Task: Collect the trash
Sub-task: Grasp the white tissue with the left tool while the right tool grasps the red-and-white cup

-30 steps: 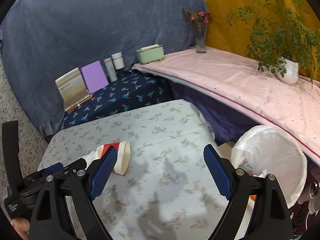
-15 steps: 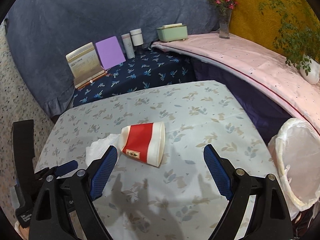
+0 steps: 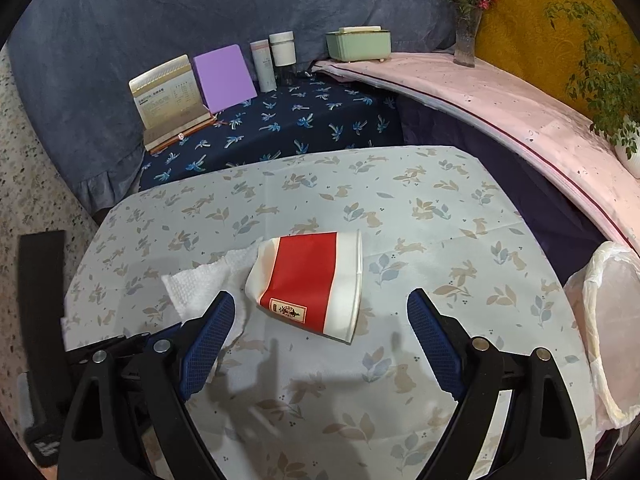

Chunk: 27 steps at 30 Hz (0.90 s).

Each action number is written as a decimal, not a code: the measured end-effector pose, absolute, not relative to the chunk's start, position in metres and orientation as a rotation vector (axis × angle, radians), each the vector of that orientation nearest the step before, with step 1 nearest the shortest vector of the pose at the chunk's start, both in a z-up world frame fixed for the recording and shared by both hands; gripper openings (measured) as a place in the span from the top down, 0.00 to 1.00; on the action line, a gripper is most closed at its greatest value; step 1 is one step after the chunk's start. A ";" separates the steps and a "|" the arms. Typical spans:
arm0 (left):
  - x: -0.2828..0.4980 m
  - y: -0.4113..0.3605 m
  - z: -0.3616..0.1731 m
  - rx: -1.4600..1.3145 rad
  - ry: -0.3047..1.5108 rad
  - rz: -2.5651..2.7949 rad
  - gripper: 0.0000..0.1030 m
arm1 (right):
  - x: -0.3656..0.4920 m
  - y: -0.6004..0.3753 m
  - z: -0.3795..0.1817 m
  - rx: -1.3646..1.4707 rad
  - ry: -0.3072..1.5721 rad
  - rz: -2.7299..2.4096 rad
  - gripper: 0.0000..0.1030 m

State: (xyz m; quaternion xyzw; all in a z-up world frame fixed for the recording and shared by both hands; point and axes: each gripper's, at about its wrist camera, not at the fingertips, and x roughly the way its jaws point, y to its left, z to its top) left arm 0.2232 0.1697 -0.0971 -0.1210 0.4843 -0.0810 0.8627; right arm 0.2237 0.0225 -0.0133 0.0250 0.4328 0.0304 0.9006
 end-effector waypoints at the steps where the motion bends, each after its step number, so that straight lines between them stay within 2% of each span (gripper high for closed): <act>1: 0.223 0.175 -0.095 -0.263 1.007 -0.160 0.91 | 0.226 0.024 -0.016 0.051 0.901 0.060 0.18; 15: 0.226 0.212 -0.090 -0.299 0.973 -0.095 0.91 | 0.264 0.046 -0.048 0.025 0.942 -0.013 0.18; 27: 0.226 0.209 -0.096 -0.295 0.979 -0.108 0.91 | 0.274 0.042 -0.075 0.046 1.001 -0.038 0.18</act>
